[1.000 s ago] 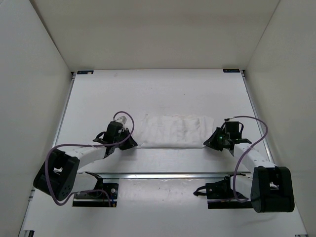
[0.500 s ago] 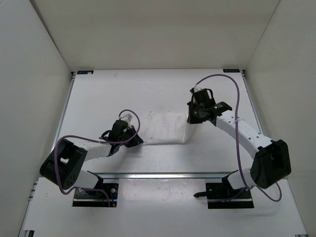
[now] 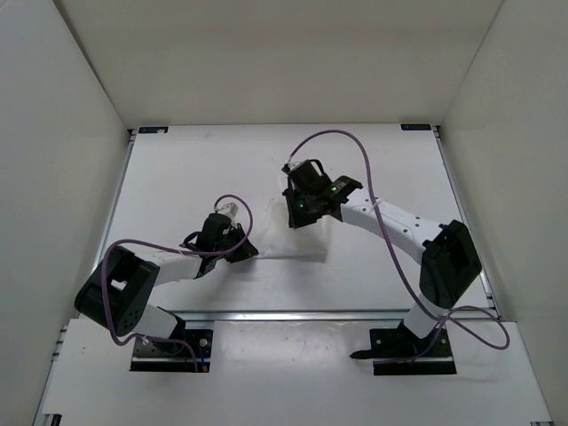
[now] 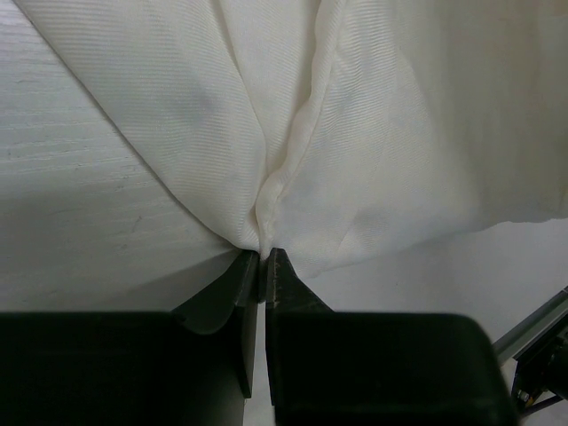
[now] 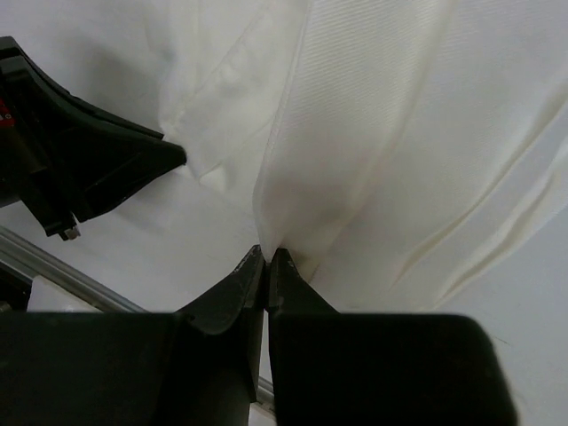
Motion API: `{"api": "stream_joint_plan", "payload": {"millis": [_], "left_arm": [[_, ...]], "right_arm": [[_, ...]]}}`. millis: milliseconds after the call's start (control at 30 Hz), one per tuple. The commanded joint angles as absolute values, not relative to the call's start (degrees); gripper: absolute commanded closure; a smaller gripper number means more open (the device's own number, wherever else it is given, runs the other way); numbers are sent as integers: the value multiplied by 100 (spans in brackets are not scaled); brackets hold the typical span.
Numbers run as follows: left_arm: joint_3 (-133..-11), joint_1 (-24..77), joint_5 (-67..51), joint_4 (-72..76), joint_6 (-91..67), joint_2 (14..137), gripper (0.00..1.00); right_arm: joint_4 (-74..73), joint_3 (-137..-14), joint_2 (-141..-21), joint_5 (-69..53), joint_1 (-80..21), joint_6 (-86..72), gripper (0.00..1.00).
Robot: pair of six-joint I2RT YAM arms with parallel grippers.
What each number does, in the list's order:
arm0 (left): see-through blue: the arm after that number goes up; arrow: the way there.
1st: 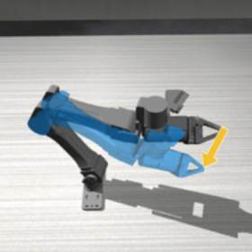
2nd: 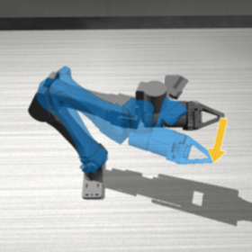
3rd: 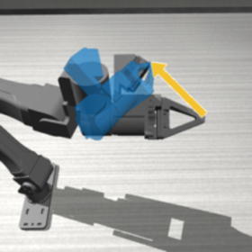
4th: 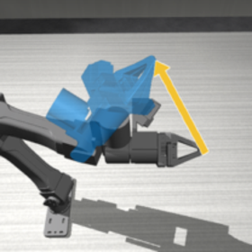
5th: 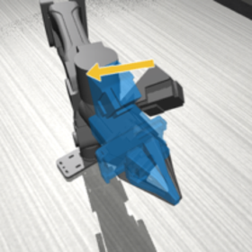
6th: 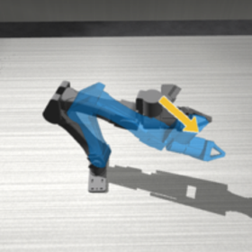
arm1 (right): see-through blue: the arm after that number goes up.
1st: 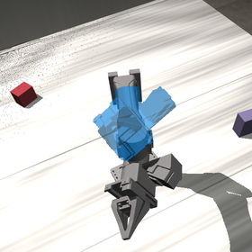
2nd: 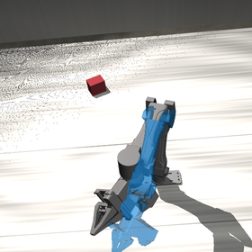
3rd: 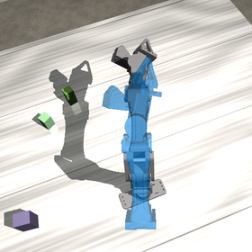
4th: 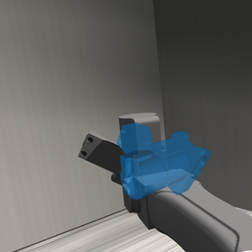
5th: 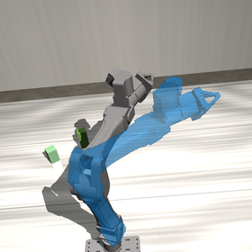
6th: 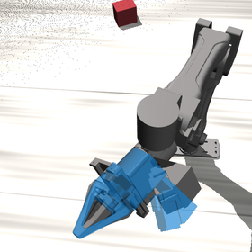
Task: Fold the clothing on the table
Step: Fold the skirt
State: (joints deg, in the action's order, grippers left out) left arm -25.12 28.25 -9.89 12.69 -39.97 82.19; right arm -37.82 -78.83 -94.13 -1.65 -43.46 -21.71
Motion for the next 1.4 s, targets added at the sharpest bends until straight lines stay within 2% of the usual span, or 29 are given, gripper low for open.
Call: {"api": "stream_joint_plan", "payload": {"millis": [0,533,800,867,900,967,1033,1100,1200,1233,1300,1367], "left_arm": [[-2523,2795,-958,1345,-3999,8191,100],[-2391,2716,-975,1371,-4043,7972,100],[-2347,2611,-1134,1371,-3982,7910,100],[-2338,2628,-1204,1363,-3982,7884,93],[-2338,2550,-1230,1319,-3999,7832,90],[-2338,2549,-1221,1248,-4008,7761,77],[-2268,2479,-1248,1222,-4104,7569,57],[-2206,2374,-1239,1152,-4157,7401,53],[-2136,2364,-1187,906,-4192,7014,52],[-2110,2329,-1187,836,-4227,6822,52],[-2101,2259,-1230,625,-4245,6514,50],[-2048,2145,-1257,423,-4263,6049,48]], "right_arm": [[-3455,-8165,-9685,-439,-4544,-2329,100],[-2480,-8463,-11030,-1309,-5106,-2531,100],[-2575,-8745,-11461,-1669,-5071,-2347,100],[-2488,-8675,-11487,-1862,-5028,-2268,97],[-2470,-8666,-11470,-1942,-5062,-2259,92],[-2478,-8692,-11391,-1960,-4975,-2127,77],[-2469,-8736,-11295,-2144,-4957,-2013,75],[-2653,-8903,-11128,-2188,-4904,-1960,72],[-2672,-8956,-10611,-2197,-4869,-1864,68],[-2550,-8834,-10347,-2232,-4791,-1881,66],[-2270,-8440,-9821,-2346,-4581,-1968,55],[-1637,-7755,-9309,-2731,-4273,-2196,51]]}}
